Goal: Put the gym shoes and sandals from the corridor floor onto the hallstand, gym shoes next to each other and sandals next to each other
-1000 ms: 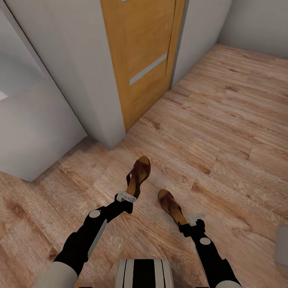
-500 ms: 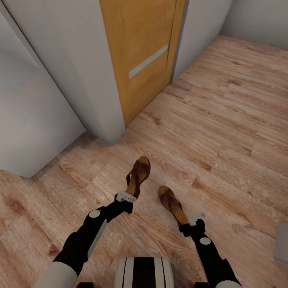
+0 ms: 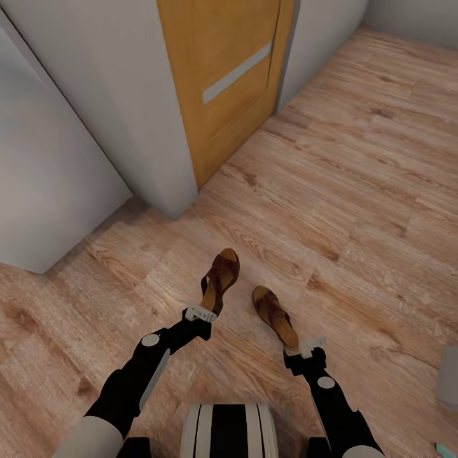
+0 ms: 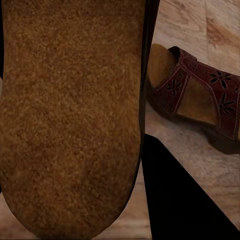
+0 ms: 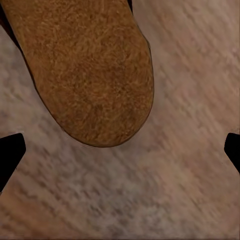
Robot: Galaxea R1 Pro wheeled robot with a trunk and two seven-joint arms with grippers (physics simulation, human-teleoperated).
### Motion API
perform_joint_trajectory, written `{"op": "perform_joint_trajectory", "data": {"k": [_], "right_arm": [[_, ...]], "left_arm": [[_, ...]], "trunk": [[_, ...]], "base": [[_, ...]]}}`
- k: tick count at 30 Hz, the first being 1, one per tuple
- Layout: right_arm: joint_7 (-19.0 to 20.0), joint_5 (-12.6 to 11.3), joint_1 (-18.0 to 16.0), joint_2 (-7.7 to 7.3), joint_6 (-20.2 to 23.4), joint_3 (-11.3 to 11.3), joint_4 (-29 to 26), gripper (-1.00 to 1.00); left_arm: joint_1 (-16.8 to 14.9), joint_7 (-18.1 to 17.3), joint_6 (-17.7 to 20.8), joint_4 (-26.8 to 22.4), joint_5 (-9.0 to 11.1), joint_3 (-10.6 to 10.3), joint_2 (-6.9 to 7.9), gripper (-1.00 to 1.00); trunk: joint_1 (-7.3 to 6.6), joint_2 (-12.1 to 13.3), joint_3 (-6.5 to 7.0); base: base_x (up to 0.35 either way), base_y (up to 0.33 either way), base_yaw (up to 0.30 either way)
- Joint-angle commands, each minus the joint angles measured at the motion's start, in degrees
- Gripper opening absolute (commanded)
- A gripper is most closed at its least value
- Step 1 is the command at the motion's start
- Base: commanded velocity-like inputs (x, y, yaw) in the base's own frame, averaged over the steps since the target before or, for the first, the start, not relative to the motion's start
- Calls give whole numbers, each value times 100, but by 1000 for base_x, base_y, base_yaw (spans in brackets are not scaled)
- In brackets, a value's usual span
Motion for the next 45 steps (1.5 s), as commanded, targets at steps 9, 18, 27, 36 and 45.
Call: {"op": "perform_joint_trajectory", "data": {"k": [9, 18, 27, 36, 45], "right_arm": [[47, 59, -2, 9, 15, -33, -13, 100], [15, 80, -2, 15, 15, 422, -317, 100], [9, 72, -2, 19, 15, 533, -413, 100], [17, 72, -2, 16, 15, 534, -392, 100], [17, 80, -2, 10, 15, 532, -393, 100]], "left_arm": [[-1, -31, 16, -16, -15, -2, -4, -100], [-1, -32, -23, -17, -18, -7, -7, -100], [-1, -37, -28, -17, -10, -6, -12, -100], [3, -41, -42, -17, -11, -8, -12, -100], [7, -50, -49, -17, -12, -4, -12, -100]], "trunk": [[9, -7, -146], [9, -7, -152], [9, -7, -152], [9, -7, -152], [9, -7, -152]], "base": [[0, 0, 0], [0, 0, 0], [11, 4, 0], [27, 18, 0], [75, 0, 0]]}}
